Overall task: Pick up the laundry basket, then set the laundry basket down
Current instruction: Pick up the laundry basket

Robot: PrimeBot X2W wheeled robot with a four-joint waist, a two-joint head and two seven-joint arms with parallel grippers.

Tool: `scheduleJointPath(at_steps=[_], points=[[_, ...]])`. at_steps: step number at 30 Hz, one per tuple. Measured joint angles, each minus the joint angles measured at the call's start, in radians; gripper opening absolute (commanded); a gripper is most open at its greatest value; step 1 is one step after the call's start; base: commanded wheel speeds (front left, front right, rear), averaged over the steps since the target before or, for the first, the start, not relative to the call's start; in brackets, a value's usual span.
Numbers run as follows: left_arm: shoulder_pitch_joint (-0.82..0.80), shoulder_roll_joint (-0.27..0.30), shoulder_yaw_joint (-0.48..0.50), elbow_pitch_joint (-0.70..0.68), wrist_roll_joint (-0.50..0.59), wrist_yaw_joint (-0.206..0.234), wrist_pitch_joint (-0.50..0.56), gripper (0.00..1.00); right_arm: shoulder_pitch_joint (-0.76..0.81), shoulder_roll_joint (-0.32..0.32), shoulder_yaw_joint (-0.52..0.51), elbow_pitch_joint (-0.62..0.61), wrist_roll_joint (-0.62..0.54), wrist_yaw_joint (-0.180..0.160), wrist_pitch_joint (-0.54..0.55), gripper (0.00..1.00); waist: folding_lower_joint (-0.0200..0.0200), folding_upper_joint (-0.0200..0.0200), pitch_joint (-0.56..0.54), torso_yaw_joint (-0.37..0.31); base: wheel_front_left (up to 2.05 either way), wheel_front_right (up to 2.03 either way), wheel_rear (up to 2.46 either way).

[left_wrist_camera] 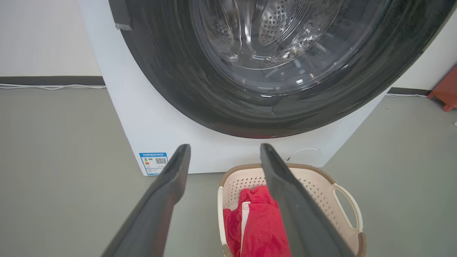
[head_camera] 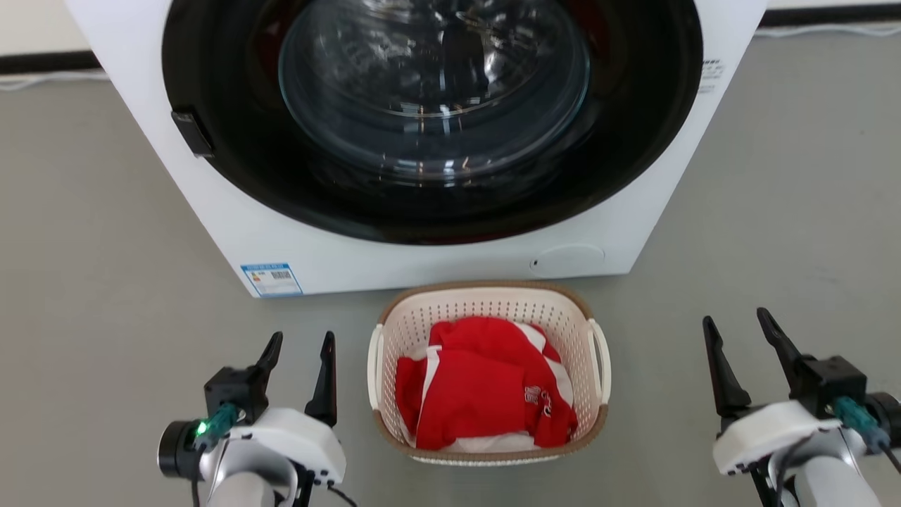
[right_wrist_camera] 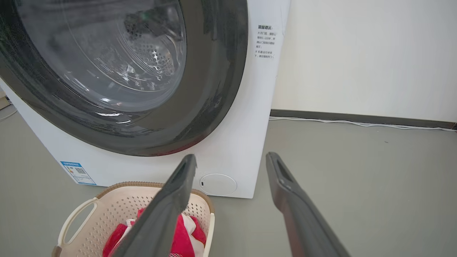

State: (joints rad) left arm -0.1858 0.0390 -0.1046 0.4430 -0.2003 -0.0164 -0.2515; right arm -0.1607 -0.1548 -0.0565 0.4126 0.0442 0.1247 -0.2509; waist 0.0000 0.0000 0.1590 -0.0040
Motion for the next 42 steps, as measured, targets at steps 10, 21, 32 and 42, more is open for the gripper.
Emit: scheduleJointPath(at_steps=[10, 21, 32, 42], points=[[-0.242, -0.003, -0.091, 0.28, -0.042, 0.012, 0.024, 1.0, -0.249, -0.024, 0.08, 0.273, 0.026, 0.0, 0.037, 1.0, 0.0, 0.0, 0.159, -0.001, 0.0, 0.0, 0.0], [-0.462, -0.007, -0.156, 0.501, -0.143, 0.006, 0.044, 1.0, -0.449, -0.025, 0.195, 0.479, 0.087, 0.0, 0.102, 1.0, 0.0, 0.0, 0.331, -0.011, 0.0, 0.0, 0.0], [-0.627, -0.008, -0.238, 0.654, -0.225, -0.007, 0.092, 1.0, -0.585, 0.006, 0.302, 0.623, 0.143, 0.0, 0.087, 1.0, 0.0, 0.0, 0.48, -0.035, 0.0, 0.0, 0.0], [-0.72, -0.009, -0.259, 0.755, -0.239, 0.012, 0.083, 1.0, -0.664, 0.014, 0.369, 0.695, 0.178, 0.0, 0.04, 1.0, 0.0, 0.0, 0.564, -0.048, 0.0, 0.0, 0.0]])
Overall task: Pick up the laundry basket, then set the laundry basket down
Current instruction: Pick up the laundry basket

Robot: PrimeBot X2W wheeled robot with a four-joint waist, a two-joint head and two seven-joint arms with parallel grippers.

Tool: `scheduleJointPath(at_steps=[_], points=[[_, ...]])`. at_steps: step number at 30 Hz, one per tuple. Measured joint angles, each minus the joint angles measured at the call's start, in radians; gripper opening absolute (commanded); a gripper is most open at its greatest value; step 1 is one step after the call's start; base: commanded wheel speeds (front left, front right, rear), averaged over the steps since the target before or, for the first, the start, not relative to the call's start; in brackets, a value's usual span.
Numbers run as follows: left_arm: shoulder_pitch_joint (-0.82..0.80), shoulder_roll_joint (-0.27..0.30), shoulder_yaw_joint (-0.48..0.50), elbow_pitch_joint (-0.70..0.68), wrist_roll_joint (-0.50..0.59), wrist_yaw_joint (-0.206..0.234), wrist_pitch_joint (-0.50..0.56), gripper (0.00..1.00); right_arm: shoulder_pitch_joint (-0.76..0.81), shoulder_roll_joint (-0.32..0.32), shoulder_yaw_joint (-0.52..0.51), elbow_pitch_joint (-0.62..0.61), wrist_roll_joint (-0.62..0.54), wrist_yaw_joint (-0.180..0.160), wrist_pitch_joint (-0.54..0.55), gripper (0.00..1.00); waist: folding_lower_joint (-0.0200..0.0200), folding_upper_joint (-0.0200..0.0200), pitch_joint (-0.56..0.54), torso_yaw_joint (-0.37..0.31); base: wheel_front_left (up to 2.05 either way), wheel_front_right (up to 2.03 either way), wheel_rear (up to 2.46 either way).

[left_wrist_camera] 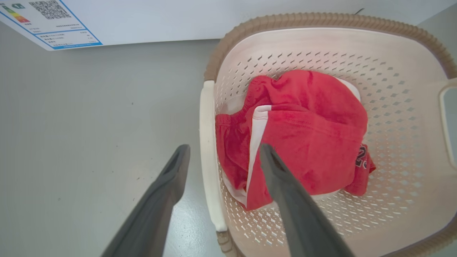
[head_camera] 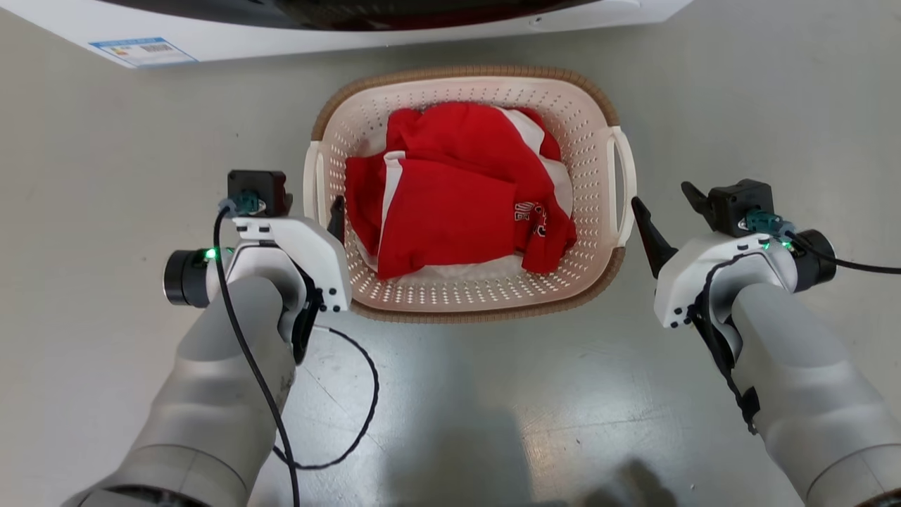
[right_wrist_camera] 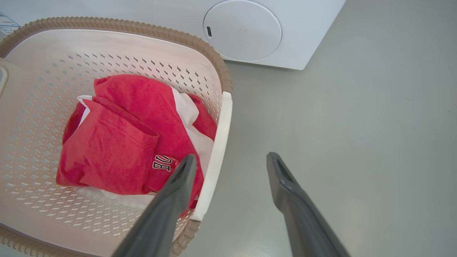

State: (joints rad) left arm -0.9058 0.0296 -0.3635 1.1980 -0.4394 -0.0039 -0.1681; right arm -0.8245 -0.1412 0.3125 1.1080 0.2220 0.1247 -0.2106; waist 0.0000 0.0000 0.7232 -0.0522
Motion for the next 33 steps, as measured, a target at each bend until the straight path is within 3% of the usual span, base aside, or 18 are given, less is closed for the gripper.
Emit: scheduleJointPath(at_steps=[18, 33], points=[[-0.115, 0.0, -0.036, 0.066, -0.001, 0.002, 0.011, 1.0, -0.11, 0.007, 0.084, 0.07, 0.087, 0.0, -0.014, 1.0, 0.0, 0.0, 0.104, 0.002, 0.0, 0.0, 0.0], [-0.203, -0.001, -0.092, 0.089, 0.01, -0.015, 0.163, 1.0, -0.217, 0.03, 0.145, 0.109, 0.219, 0.0, 0.15, 1.0, 0.0, 0.0, 0.154, -0.002, 0.0, 0.0, 0.0]])
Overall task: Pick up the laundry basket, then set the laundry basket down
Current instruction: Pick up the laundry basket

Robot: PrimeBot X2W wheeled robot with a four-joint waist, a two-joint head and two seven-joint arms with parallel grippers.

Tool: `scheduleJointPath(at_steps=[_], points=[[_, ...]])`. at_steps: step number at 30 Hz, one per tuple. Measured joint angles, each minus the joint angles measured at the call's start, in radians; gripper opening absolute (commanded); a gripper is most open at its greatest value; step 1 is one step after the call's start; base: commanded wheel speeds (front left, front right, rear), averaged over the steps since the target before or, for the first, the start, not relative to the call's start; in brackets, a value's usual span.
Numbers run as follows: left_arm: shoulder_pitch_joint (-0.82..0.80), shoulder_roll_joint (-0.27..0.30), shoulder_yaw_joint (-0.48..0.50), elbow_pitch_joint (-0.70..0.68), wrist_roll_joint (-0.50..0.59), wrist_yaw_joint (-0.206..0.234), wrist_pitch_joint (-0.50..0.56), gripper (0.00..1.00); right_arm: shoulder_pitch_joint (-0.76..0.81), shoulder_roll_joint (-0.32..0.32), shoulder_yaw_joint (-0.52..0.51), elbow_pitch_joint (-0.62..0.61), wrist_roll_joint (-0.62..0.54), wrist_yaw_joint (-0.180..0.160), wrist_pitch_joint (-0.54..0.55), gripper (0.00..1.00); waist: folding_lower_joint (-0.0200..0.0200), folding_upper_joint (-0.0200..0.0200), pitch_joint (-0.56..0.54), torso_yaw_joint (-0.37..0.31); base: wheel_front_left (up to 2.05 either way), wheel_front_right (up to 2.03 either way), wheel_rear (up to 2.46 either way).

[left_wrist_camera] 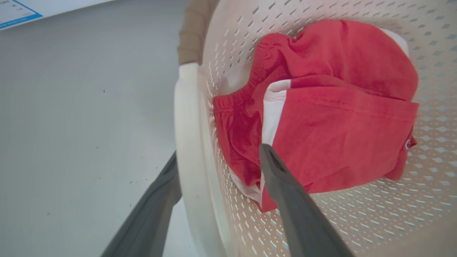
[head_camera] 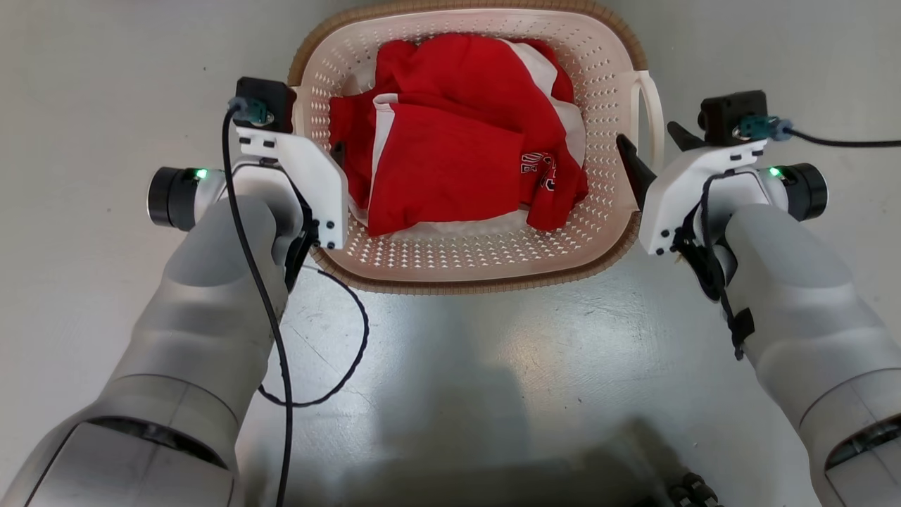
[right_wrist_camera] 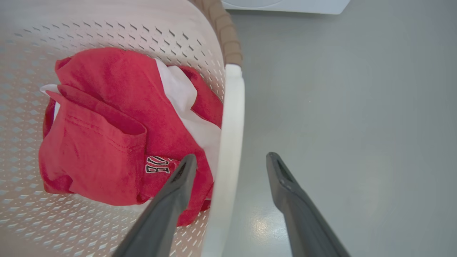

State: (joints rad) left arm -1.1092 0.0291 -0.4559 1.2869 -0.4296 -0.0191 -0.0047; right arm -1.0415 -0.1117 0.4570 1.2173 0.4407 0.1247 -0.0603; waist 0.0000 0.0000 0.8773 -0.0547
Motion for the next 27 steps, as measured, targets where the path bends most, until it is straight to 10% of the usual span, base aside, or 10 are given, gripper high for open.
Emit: scheduleJointPath(at_steps=[17, 18, 19, 21, 27], points=[[-0.029, 0.012, -0.027, 0.006, 0.0, 0.001, 0.046, 1.0, -0.03, 0.004, 0.049, 0.021, 0.09, 0.0, 0.039, 1.0, 0.0, 0.0, 0.017, -0.002, 0.0, 0.0, 0.0], [-0.029, 0.012, -0.029, 0.006, 0.0, 0.001, 0.047, 0.97, -0.03, 0.005, 0.054, 0.021, 0.093, 0.0, 0.038, 1.0, 0.0, 0.0, 0.017, -0.003, 0.0, 0.0, 0.0], [-0.029, 0.012, -0.031, 0.006, 0.0, 0.001, 0.047, 0.66, -0.03, 0.006, 0.057, 0.023, 0.097, 0.0, 0.032, 1.0, 0.0, 0.0, 0.017, -0.004, 0.0, 0.0, 0.0], [-0.03, 0.013, -0.035, 0.007, 0.0, 0.0, 0.05, 0.0, -0.03, 0.006, 0.06, 0.026, 0.101, 0.0, 0.025, 0.0, 0.0001, 0.0, 0.017, -0.005, 0.0, 0.0, 0.0], [-0.029, 0.015, -0.043, 0.01, -0.001, 0.0, 0.057, 0.0, -0.029, 0.014, 0.072, 0.051, 0.114, 0.002, 0.03, 0.0, 0.0, 0.0, 0.004, -0.005, 0.0, 0.0, 0.0]])
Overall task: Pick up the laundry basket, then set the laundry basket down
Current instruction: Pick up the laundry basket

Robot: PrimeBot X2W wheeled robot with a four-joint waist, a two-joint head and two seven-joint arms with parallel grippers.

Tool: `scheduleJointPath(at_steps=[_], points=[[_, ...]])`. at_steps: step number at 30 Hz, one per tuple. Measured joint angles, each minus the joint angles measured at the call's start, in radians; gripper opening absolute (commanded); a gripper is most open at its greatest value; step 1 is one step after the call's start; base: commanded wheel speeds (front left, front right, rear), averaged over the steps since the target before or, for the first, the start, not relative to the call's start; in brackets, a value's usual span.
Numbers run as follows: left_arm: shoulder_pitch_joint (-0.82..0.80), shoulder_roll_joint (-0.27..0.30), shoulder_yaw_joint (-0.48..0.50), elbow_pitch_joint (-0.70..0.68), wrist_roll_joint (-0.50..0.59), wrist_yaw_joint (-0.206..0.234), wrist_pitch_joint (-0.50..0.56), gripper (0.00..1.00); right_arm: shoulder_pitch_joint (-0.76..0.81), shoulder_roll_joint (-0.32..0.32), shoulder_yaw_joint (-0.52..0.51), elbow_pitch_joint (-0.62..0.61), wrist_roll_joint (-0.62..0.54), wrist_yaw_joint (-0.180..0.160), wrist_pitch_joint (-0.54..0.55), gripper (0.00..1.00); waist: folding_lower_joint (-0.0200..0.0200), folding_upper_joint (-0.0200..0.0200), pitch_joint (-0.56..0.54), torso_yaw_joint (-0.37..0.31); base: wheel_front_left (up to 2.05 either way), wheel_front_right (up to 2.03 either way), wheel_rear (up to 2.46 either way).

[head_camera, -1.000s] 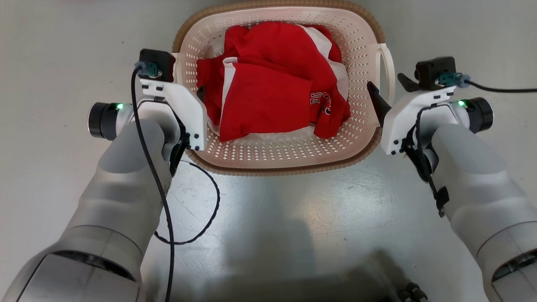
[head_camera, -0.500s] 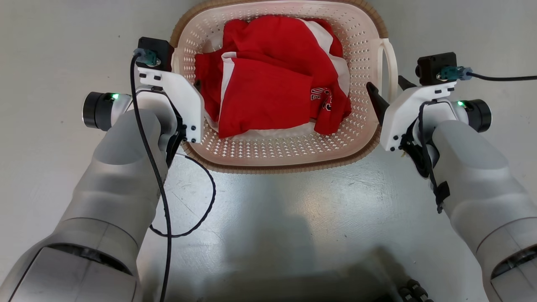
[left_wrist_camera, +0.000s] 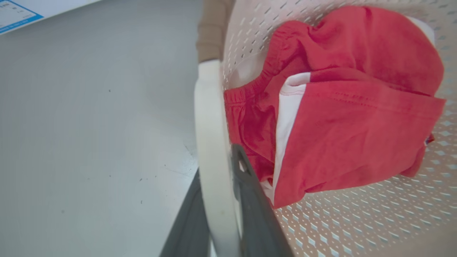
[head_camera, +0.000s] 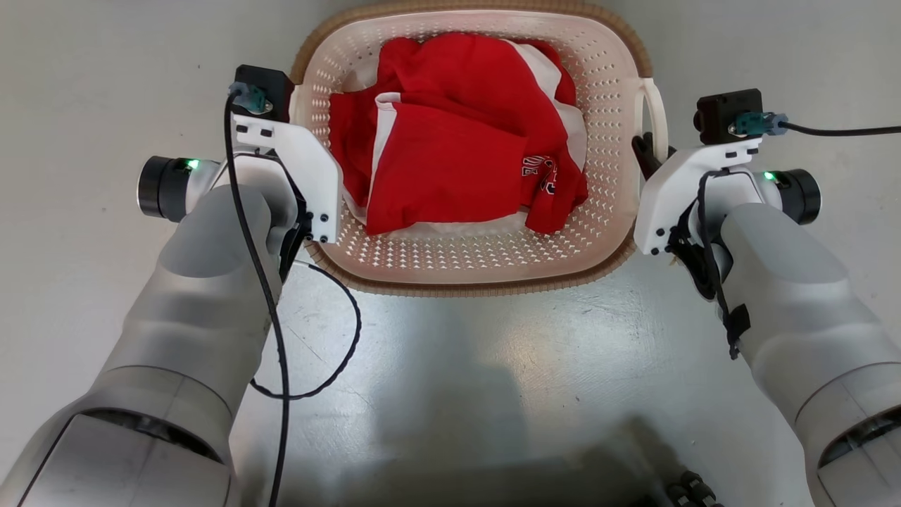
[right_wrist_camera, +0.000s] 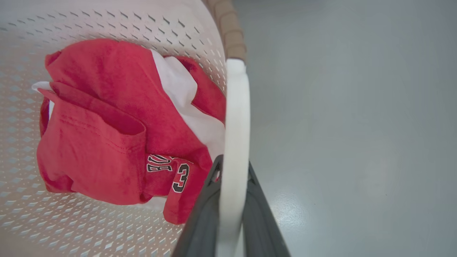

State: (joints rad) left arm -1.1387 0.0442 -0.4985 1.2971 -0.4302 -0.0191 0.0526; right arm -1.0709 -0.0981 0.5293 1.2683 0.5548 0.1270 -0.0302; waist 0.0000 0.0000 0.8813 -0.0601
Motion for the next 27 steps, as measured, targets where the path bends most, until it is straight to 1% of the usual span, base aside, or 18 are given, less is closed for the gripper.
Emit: scheduleJointPath(at_steps=[4, 8, 14, 20, 24, 27], points=[[0.002, -0.003, -0.004, 0.001, -0.001, 0.0, 0.002, 0.0, 0.001, 0.0, 0.011, 0.004, 0.002, 0.0, 0.014, 0.0, 0.0, 0.0, -0.014, 0.002, 0.0, 0.0, 0.0], [0.012, -0.004, -0.007, 0.001, -0.012, 0.0, 0.029, 0.0, 0.006, 0.003, 0.035, 0.003, 0.017, 0.0, 0.05, 0.0, 0.0, 0.0, -0.039, 0.003, 0.0, 0.0, 0.0], [0.083, -0.001, -0.009, 0.003, -0.024, -0.004, 0.072, 0.0, 0.066, 0.006, 0.093, -0.028, 0.059, -0.004, 0.121, 0.0, 0.0, 0.0, -0.109, -0.003, 0.0, 0.0, 0.0], [0.172, 0.0, 0.004, 0.004, -0.075, -0.025, 0.138, 0.0, 0.146, -0.015, 0.162, -0.087, 0.136, -0.004, 0.219, 0.0, 0.0, 0.0, -0.221, -0.008, 0.0, 0.0, 0.0], [0.24, 0.001, 0.002, 0.004, -0.097, -0.045, 0.229, 0.0, 0.206, -0.044, 0.225, -0.147, 0.21, -0.004, 0.317, 0.0, 0.0, 0.0, -0.315, -0.011, 0.0, 0.0, 0.0], [0.293, -0.003, -0.013, 0.005, -0.103, -0.055, 0.276, 0.0, 0.249, -0.064, 0.269, -0.182, 0.259, -0.004, 0.376, 0.0, 0.0, 0.0, -0.392, -0.014, 0.0, 0.0, 0.0]])
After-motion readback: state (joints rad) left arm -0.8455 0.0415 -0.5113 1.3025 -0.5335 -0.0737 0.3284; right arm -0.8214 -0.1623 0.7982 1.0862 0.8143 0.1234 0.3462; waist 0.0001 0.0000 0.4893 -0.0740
